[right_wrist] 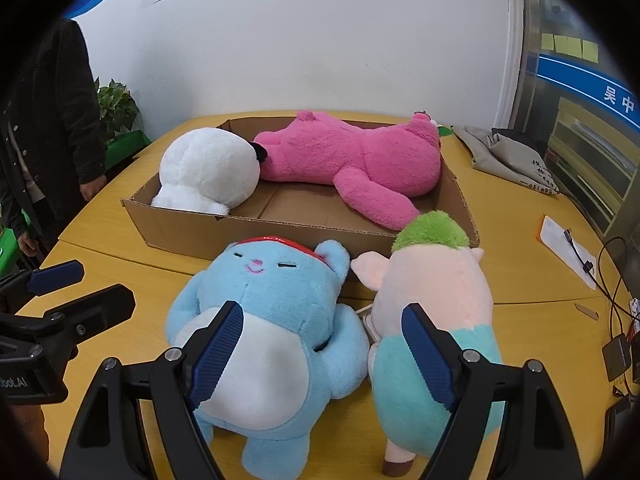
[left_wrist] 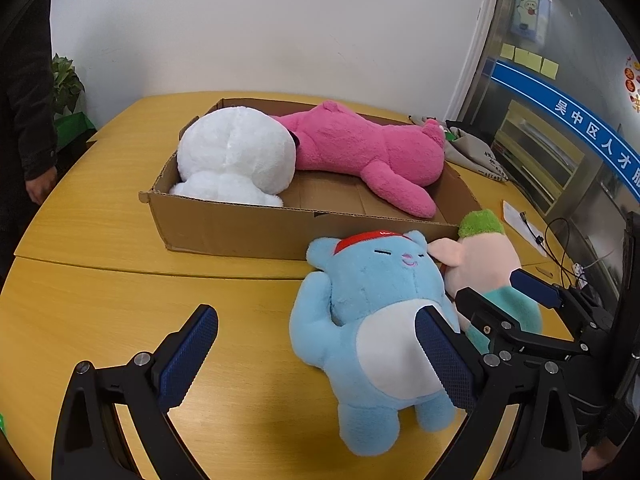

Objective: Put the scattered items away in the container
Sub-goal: 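Move both grippers toward the light-blue bear plush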

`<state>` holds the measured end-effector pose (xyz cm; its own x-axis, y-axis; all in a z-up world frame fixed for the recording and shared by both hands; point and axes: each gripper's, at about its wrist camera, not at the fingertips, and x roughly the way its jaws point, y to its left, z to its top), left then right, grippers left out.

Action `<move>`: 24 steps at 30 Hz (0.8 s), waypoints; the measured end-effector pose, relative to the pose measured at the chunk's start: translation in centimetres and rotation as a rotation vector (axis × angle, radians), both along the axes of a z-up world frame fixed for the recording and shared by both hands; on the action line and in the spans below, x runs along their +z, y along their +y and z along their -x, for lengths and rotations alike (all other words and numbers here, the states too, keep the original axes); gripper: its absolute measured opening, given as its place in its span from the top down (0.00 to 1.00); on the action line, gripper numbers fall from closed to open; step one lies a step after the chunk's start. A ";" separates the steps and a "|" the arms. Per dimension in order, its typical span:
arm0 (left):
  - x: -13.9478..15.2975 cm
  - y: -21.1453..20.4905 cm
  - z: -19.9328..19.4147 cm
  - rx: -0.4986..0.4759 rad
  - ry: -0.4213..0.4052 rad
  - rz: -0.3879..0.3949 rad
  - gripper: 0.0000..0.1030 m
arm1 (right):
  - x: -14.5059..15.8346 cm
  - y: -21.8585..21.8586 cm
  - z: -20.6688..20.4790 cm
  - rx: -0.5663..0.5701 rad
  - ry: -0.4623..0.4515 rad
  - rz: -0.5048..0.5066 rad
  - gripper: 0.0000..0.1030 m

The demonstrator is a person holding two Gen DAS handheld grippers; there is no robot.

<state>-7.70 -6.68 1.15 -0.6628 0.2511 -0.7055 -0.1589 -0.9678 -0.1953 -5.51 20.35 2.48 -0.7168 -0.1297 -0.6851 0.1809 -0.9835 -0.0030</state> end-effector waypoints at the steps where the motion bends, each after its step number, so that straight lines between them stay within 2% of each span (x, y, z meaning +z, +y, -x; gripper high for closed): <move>1: -0.1 0.0 0.1 0.000 -0.002 -0.003 0.02 | -0.1 0.0 0.0 0.001 -0.001 -0.001 0.21; 6: -0.9 -0.5 0.8 -0.003 -0.027 -0.031 0.02 | -0.7 -0.2 0.4 0.008 -0.013 -0.007 0.21; 11: -2.1 -0.8 1.7 -0.015 -0.051 -0.035 0.02 | -2.8 -1.2 1.1 0.072 -0.051 0.003 0.21; 16: -2.7 -1.3 2.3 -0.018 -0.046 -0.031 0.02 | -3.4 -2.3 1.4 0.168 -0.055 0.090 0.24; 19: -2.8 -1.6 2.6 -0.025 -0.041 -0.034 0.02 | -4.0 -2.2 1.9 0.236 -0.123 0.222 0.35; 20: -2.9 -1.8 2.7 -0.025 -0.041 -0.035 0.02 | -4.1 -2.3 1.8 0.257 -0.136 0.249 0.35; 24: -3.2 -2.1 3.3 -0.041 -0.048 -0.033 0.02 | -3.8 -2.1 1.1 0.325 -0.126 0.276 0.35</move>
<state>-11.01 -8.79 -2.02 -0.6169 0.3012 -0.7271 -0.1882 -0.9535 -0.2353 -6.63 18.22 -1.35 -0.5218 -0.5248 -0.6726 0.4630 -0.8364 0.2934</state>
